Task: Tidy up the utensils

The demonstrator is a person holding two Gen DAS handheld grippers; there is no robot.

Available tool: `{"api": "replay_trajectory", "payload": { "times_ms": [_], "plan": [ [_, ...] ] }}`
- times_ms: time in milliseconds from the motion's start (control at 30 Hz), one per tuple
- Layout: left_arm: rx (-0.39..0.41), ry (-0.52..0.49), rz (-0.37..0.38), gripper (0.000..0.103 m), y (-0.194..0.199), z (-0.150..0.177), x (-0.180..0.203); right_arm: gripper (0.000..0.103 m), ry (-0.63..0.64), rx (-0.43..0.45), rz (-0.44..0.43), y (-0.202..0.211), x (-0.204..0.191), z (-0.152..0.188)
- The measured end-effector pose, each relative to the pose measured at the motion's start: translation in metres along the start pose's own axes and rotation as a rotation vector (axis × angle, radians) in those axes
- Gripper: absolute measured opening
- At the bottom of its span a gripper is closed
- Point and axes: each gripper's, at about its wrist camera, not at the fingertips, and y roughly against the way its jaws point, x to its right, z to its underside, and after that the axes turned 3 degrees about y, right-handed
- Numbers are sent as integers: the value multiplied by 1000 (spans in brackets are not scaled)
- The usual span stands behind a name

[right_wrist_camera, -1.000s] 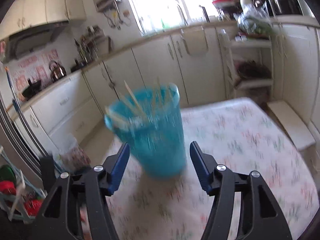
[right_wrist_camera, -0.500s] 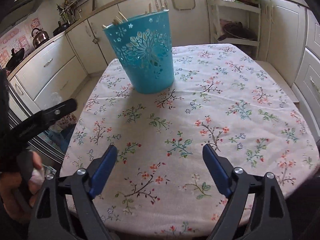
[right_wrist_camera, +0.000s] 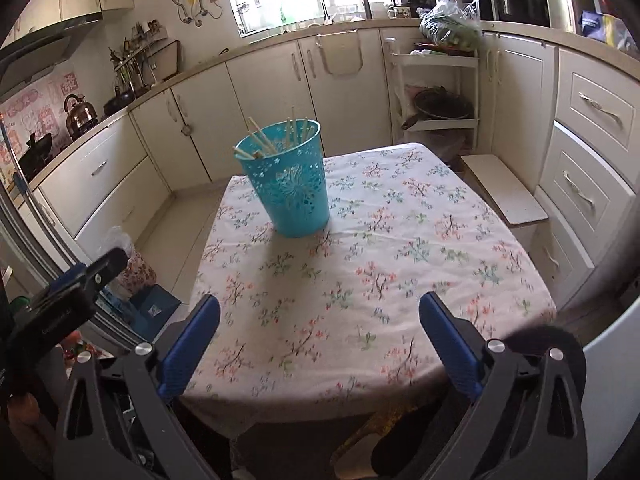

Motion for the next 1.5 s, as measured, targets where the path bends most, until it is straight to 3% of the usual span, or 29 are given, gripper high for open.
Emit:
{"api": "replay_trajectory", "payload": {
  "times_ms": [167,333,467,600,767,1333,1500],
  "plan": [
    [-27,-48,-13,95,27,13,5,95,-9,-14,10,9,-10,42],
    [-78,-72,-45,95,46,10,3,95,3,19,33,28,-9,30],
    [-31,-74,-60,95,72,12,4,95,3,34,-22,49,-16,25],
    [18,-67,-45,95,93,25,7,95,-3,39,-50,58,-28,46],
    [10,-45,-38,95,96,30,4,95,8,-27,-12,46,-33,58],
    [25,-35,-50,95,101,33,1,95,32,47,25,61,-35,57],
    [26,-35,-50,95,101,33,1,95,30,32,25,57,-34,56]
  ]
}}
